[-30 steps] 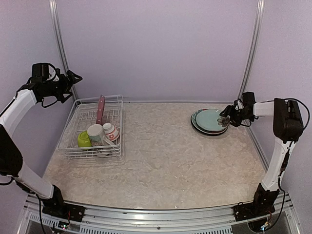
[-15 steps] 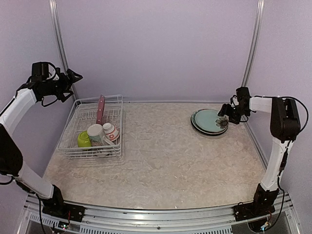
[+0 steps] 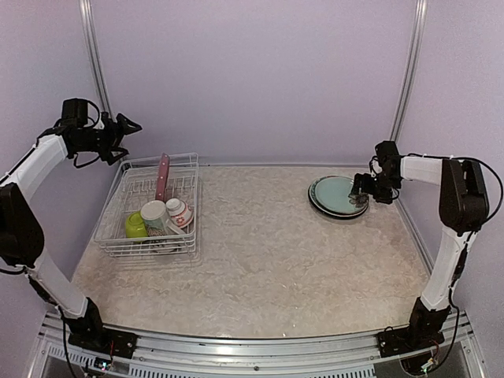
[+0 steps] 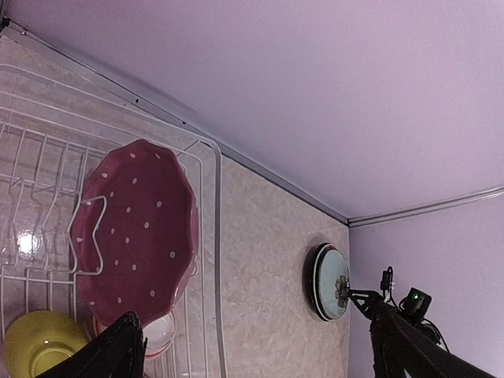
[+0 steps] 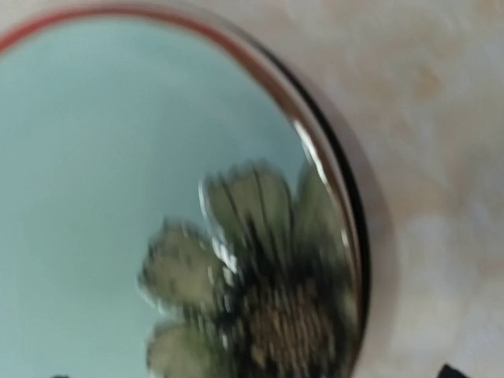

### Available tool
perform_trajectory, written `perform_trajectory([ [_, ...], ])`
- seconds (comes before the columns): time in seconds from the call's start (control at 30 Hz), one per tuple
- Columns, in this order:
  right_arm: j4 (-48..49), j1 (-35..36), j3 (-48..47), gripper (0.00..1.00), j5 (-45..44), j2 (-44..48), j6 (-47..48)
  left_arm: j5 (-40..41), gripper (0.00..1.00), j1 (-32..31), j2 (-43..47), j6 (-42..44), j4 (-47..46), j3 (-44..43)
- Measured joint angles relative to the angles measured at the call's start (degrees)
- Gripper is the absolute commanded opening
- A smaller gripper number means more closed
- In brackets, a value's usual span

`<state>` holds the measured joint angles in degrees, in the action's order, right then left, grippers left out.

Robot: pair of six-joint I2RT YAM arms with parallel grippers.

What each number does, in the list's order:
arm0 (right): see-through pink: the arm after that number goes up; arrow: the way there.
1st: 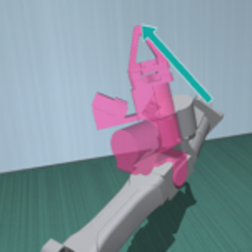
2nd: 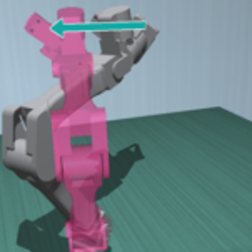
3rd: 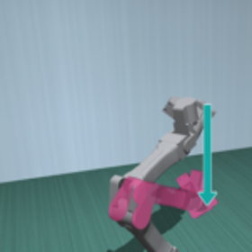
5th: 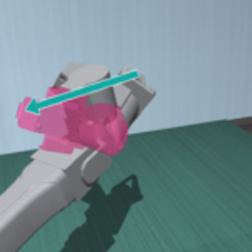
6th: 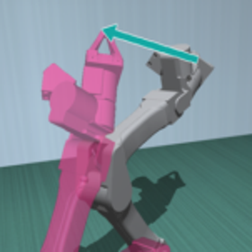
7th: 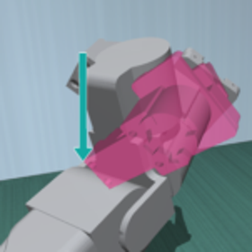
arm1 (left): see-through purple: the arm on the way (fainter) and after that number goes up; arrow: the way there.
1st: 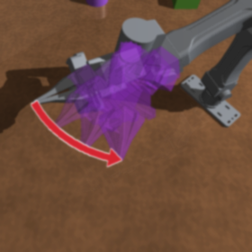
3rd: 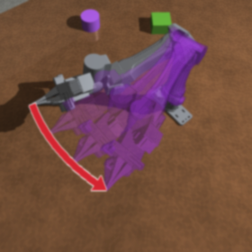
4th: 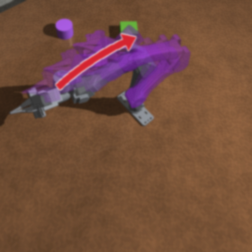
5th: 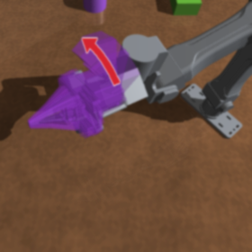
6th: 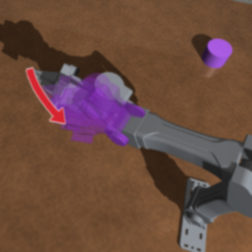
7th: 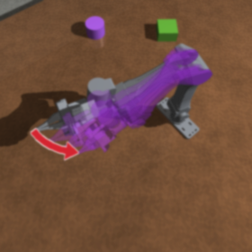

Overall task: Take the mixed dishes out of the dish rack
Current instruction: Place the plate with another plate.

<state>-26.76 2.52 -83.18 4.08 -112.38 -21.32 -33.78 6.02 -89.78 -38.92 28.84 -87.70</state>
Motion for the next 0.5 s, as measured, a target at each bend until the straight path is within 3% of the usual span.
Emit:
perform_trajectory([
  [0.2, -0.55, 0.44, 7.74, 1.00, -3.87, 7.50, 1.27, 0.46, 0.94, -2.01, -3.41, 2.67, 4.42, -3.67],
  [0.5, -2.60, 0.37, 14.49, 1.00, -10.05, 16.37, 2.23, 7.37, 0.91, -7.85, -8.31, 8.17, 12.83, -9.90],
])
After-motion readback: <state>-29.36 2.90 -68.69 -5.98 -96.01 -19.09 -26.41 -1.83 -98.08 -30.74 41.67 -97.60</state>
